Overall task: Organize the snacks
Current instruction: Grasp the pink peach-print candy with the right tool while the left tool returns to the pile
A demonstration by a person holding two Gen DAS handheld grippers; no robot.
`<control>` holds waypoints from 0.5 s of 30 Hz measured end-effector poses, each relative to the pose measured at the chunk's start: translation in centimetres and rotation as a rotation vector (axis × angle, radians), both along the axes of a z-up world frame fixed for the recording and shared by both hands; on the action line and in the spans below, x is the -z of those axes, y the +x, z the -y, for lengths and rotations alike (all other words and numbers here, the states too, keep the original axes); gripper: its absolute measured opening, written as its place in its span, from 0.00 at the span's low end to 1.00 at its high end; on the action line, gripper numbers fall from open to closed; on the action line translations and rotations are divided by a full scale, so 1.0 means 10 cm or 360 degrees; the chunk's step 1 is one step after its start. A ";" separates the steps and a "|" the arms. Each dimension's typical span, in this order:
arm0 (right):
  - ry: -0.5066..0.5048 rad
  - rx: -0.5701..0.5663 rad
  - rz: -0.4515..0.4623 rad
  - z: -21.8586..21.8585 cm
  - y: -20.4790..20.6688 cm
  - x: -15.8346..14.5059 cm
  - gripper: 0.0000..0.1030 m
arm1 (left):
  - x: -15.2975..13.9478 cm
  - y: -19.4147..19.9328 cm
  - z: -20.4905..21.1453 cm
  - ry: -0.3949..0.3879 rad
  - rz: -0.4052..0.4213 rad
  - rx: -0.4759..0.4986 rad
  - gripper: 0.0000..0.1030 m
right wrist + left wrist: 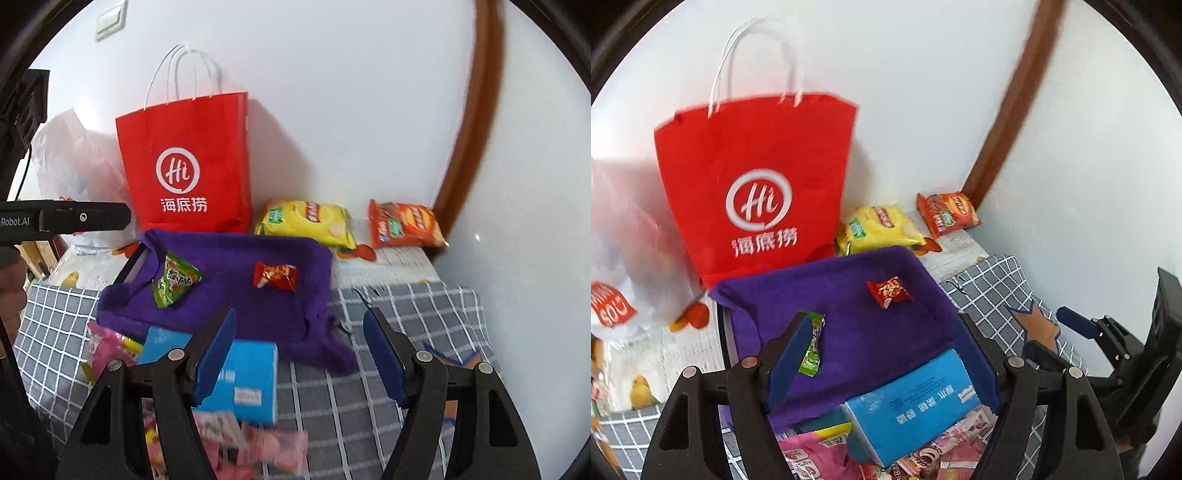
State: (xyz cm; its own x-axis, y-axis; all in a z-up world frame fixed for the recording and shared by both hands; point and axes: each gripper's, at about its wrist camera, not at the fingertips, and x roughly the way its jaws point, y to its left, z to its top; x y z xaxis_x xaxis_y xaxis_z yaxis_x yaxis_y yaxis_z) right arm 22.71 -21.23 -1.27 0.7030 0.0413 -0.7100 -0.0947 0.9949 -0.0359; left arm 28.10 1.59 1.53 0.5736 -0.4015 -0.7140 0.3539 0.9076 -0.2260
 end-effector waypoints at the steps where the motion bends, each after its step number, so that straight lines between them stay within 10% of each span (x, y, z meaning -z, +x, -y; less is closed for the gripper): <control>1: 0.0034 0.0013 -0.0014 0.04 -0.05 -0.02 0.69 | -0.04 -0.05 0.04 0.0009 0.0022 0.0020 0.74; 15: 0.0151 -0.0139 -0.0128 -0.01 -0.64 0.23 0.65 | 0.01 -0.54 -0.30 -0.0028 -0.0101 -0.0139 0.74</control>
